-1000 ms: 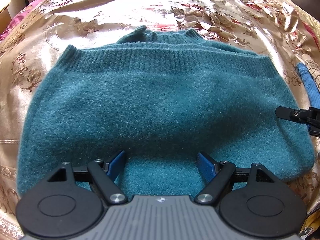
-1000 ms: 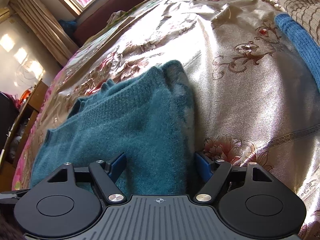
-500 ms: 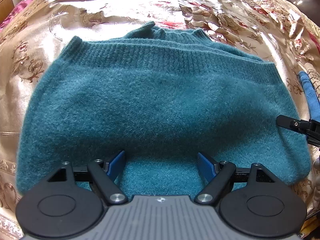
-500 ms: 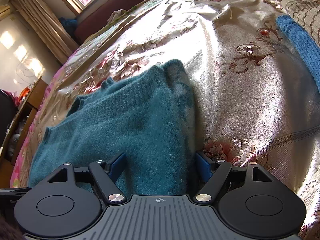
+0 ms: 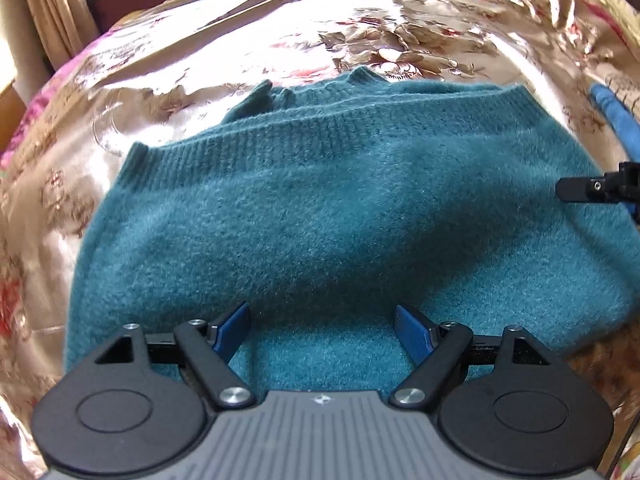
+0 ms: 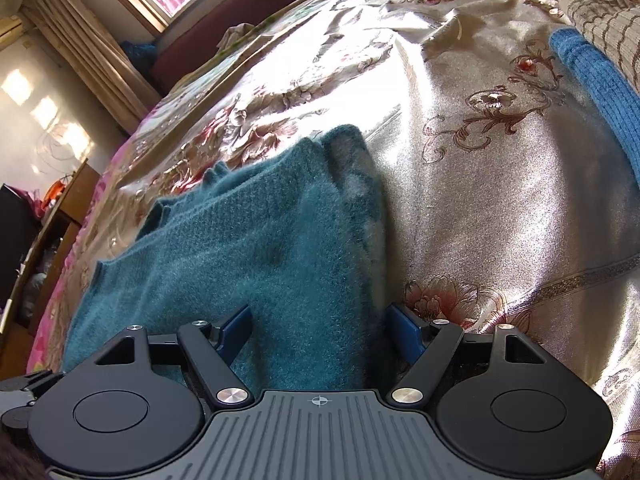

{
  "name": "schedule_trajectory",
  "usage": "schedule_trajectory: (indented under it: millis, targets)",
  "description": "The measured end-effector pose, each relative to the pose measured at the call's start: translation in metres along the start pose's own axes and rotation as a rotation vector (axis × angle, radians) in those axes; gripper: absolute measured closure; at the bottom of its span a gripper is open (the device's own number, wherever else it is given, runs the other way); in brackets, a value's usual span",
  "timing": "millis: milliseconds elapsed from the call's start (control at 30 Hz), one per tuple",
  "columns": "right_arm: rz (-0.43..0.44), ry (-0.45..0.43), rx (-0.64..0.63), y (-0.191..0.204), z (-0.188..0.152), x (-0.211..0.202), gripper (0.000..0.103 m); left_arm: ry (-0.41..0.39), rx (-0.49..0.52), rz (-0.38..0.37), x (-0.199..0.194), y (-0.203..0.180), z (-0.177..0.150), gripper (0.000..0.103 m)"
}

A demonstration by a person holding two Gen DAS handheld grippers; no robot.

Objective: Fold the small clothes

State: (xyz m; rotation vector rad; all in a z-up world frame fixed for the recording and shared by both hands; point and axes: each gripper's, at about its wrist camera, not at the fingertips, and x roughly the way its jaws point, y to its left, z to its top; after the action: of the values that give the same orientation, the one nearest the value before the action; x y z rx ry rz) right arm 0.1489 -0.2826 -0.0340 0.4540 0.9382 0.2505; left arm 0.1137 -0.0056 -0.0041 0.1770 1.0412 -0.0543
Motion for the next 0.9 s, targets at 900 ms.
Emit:
schedule_trajectory:
  millis: [900]
  targets:
    - [0.031, -0.019, -0.034, -0.0054, 0.0098, 0.0009, 0.027, 0.017, 0.03, 0.044, 0.0037, -0.0104, 0.0027, 0.018]
